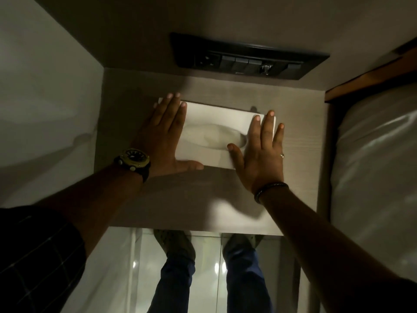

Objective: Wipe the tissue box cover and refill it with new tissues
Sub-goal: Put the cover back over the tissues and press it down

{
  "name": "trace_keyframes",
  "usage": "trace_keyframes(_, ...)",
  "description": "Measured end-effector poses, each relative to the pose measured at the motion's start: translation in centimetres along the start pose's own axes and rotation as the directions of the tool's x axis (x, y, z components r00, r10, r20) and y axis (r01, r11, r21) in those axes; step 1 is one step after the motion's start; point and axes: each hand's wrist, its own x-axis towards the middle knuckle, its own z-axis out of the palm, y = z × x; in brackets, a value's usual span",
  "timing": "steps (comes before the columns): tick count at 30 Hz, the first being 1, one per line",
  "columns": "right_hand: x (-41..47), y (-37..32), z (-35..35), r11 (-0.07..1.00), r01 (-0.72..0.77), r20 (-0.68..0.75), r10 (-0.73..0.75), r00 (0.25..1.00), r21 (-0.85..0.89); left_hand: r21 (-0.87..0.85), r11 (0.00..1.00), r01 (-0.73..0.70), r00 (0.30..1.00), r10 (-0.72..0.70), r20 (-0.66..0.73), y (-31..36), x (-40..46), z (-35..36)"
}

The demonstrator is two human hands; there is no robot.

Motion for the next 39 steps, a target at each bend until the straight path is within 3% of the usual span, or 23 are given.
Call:
trace_keyframes(10,1.9,0.6,-1.5,0.999,0.025,0.057,-0.027,0.998,0.032,-0.067,0.993,0.1,0.993,-0.104,-0.06,1.2,0.0,0.4)
trace_keyframes(12,1.9,-0.3,-2.3,0.994,-0.014,-0.001,0.014,1.0,0.109,-0.071,0.992,0.108,0.992,-0.112,-0.058,1.3,0.1,0.4)
trace_keyframes(15,2.6,-3.8,-3.2,0.981,0.146,-0.175,-0.123,0.977,0.124,-0.062,0.992,0.108,0.991,-0.112,-0.067,1.4,0.3,0.5)
trace_keyframes(18,4.4,-6.9,-3.4,0.966,0.255,-0.088,-0.25,0.964,0.041,-0.081,0.992,0.096,0.991,-0.103,-0.084,1.4,0.4,0.7)
trace_keyframes(23,6.0,-7.9,-3.6,0.943,0.33,-0.138,-0.321,0.937,0.046,-0.086,0.992,0.096,0.99,-0.104,-0.097,1.3,0.7,0.9)
trace_keyframes(26,5.8,-7.4,-2.7,0.92,0.383,-0.028,-0.386,0.922,-0.078,-0.073,0.993,0.097,0.987,-0.105,-0.12,1.3,0.7,1.1)
trace_keyframes(31,7.0,-7.5,-2.2,0.9,0.424,0.069,-0.419,0.905,-0.1,-0.077,0.994,0.08,0.986,-0.09,-0.137,1.2,0.4,1.2)
trace_keyframes(36,6.9,-8.3,-2.5,0.877,0.476,0.097,-0.47,0.878,-0.062,-0.082,0.995,0.062,0.987,-0.073,-0.143,1.2,0.3,1.0)
trace_keyframes(39,6.5,-7.4,-2.9,0.89,0.45,0.012,-0.453,0.892,0.076,-0.091,0.995,0.047,0.985,-0.062,-0.159,1.2,0.3,0.7)
